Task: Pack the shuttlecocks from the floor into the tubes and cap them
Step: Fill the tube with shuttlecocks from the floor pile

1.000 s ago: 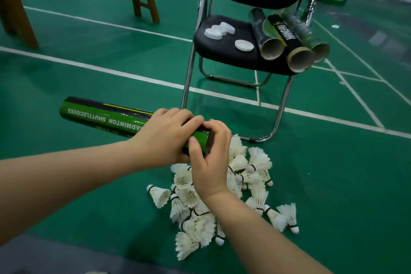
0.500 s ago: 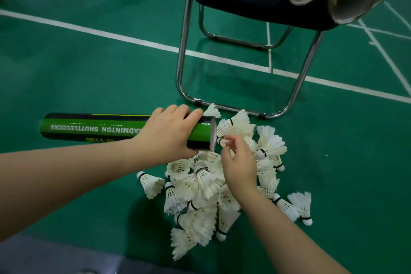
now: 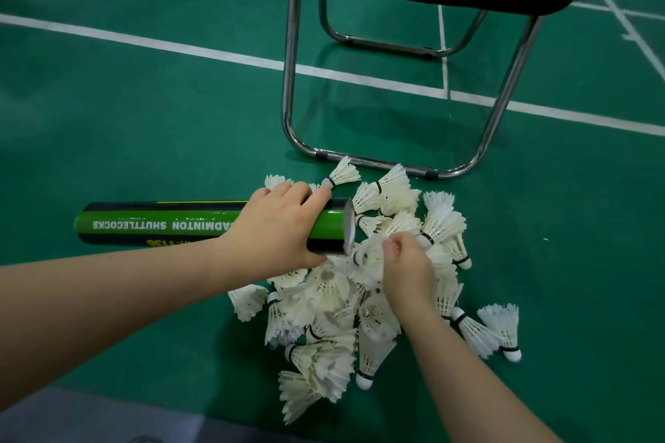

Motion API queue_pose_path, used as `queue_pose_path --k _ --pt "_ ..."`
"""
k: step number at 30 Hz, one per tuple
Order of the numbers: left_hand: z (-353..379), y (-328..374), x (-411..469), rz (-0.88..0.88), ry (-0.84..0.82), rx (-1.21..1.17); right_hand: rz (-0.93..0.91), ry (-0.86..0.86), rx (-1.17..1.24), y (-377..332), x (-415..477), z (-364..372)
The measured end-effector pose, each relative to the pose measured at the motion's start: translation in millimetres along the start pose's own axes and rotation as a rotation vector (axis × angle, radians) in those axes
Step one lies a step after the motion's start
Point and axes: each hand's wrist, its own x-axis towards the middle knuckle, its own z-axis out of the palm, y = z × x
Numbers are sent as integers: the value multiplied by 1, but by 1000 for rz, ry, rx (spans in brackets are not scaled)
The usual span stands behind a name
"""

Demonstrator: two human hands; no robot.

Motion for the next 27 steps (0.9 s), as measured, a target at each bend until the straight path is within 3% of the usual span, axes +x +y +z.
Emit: queue_pose_path --k 3,6,9,13,16,19,22,24,27 --pt "0 -6 -6 -25 -12 -7 147 49 330 -9 4 -13" --pt "-2 -9 -8 -46 -11 -22 374 -15 772 -18 10 -20" --pt "-4 -10 -8 -64 -23 -35 388 -131 1043 -32 5 -30" --pt "-6 -10 -11 -70 -25 -43 247 -279 1016 -56 -7 -38" --pt "-9 -6 -14 -69 -22 -68 111 -316 780 -71 -16 -35" --pt "-11 0 -15 -66 -36 -79 -88 -41 375 -76 -27 -22" --pt "-13 2 -15 -72 -40 -81 -272 188 410 -80 -42 -15" --pt "-12 0 -14 -78 -40 -100 -321 113 523 -81 -45 -15" --pt "-12 -7 -12 -95 -34 -91 -389 -278 576 -83 -47 -15"
